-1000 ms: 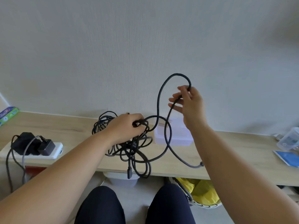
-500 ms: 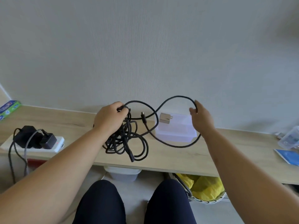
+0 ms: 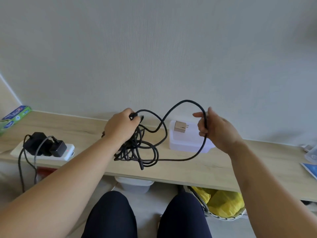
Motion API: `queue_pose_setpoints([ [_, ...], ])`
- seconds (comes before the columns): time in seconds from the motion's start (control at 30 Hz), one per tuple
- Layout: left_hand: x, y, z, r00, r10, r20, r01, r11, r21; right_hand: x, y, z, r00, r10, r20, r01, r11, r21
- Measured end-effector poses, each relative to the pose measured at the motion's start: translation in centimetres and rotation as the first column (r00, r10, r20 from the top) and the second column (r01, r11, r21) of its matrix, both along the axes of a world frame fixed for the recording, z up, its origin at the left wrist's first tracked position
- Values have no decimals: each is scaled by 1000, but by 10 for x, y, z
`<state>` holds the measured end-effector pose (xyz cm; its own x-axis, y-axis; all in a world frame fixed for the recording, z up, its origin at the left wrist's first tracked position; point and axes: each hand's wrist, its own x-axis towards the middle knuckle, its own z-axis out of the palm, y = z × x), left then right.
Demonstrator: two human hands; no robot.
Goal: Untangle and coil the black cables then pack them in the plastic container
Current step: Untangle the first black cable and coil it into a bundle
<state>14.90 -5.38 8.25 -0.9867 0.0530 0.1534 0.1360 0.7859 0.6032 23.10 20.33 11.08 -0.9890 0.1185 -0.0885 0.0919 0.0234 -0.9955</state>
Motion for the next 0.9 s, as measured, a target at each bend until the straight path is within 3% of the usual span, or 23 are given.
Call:
queue_pose_setpoints([
  [0.1, 1, 6, -6, 1000, -26, -16, 26, 1000, -8, 2, -14, 23, 998, 62, -23, -51, 940, 337],
  [0.2, 0, 6, -13, 1000, 6, -29, -4, 997, 81, 4, -15, 38, 966, 257, 37, -254, 903, 346],
  [0.3, -6, -3, -18, 999, 39, -22, -32, 963, 268, 7, -11, 44, 893, 426, 145, -446, 795, 411],
  [0.43, -9, -11, -20, 1000, -11, -17, 17, 897, 441, 6, -13, 38, 871, 371, 322, -490, 690, 533],
  [0.53, -7, -12, -17, 996, -16, -87, 56, 875, 480, 4, -16, 26, 879, 281, 385, -475, 589, 654],
  [0.57, -6, -12, -15, 992, -27, -120, 82, 872, 482, 3, -17, 22, 896, 265, 357, -441, 628, 641],
  [0.6, -5, -12, -13, 987, -49, -151, 117, 869, 481, 1, -18, 19, 918, 247, 310, -387, 728, 566],
  [0.67, -2, -12, -8, 967, -128, -219, 218, 859, 463, -3, -23, 18, 972, 153, 179, -206, 922, 328],
  [0.7, 0, -11, -4, 951, -168, -258, 270, 858, 437, -7, -27, 19, 990, 62, 126, -93, 963, 254],
  [0.77, 4, -6, 2, 913, -223, -343, 348, 863, 366, -17, -37, 20, 994, -48, 99, 28, 981, 192],
  [0.9, 8, 7, 14, 802, -318, -506, 489, 836, 250, -26, -59, 21, 965, 123, 231, -177, 957, 229],
])
